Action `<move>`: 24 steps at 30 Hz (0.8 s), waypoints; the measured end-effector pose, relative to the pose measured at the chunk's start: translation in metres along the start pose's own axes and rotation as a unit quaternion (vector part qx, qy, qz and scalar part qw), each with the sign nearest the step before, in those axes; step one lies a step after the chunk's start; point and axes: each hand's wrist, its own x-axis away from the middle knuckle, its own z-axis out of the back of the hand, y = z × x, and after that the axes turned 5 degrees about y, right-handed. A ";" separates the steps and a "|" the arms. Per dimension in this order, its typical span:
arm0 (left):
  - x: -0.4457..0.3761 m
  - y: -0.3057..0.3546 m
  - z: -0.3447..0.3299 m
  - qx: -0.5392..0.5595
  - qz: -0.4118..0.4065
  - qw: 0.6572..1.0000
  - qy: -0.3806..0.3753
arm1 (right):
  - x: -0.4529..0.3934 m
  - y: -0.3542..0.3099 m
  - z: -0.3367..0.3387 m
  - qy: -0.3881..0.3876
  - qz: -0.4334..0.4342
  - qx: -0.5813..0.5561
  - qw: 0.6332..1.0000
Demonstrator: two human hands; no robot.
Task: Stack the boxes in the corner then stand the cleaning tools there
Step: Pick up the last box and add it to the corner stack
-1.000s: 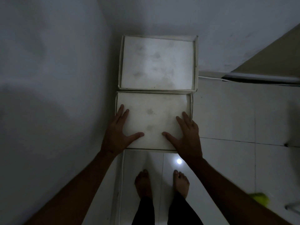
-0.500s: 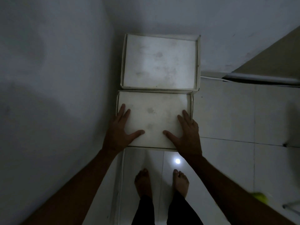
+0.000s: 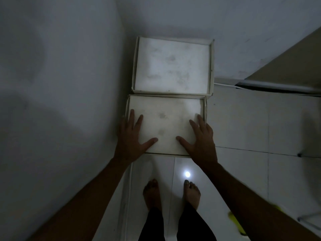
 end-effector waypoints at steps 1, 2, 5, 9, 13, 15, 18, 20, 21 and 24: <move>0.001 0.002 0.002 0.000 -0.007 1.000 0.000 | 0.000 -0.001 0.001 0.002 0.004 0.006 1.000; 0.002 0.004 0.004 0.001 -0.015 1.000 -0.001 | 0.001 -0.003 0.004 0.003 0.009 0.013 1.000; 0.002 0.016 0.016 -0.001 -0.049 0.999 -0.007 | 0.002 -0.009 0.014 -0.001 0.022 0.029 0.999; 0.001 0.041 0.042 -0.006 -0.095 0.995 -0.003 | 0.002 -0.025 0.038 0.001 0.055 0.059 0.997; 0.005 0.071 0.079 0.004 -0.127 0.992 0.002 | 0.004 -0.049 0.074 0.009 0.074 0.071 0.995; 0.010 0.086 0.098 0.005 -0.134 0.991 0.005 | 0.007 -0.060 0.094 0.012 0.082 0.083 0.993; 0.022 0.110 0.129 0.005 -0.149 0.989 0.014 | 0.021 -0.080 0.130 0.008 0.076 0.097 0.992; 0.032 0.125 0.148 0.008 -0.151 0.988 0.020 | 0.032 -0.092 0.154 0.014 0.074 0.098 0.992; 0.038 0.132 0.158 0.007 -0.156 0.987 0.024 | 0.039 -0.096 0.166 0.019 0.075 0.099 0.992; 0.058 0.154 0.183 -0.001 -0.166 0.986 0.030 | 0.059 -0.107 0.201 0.027 0.072 0.100 0.992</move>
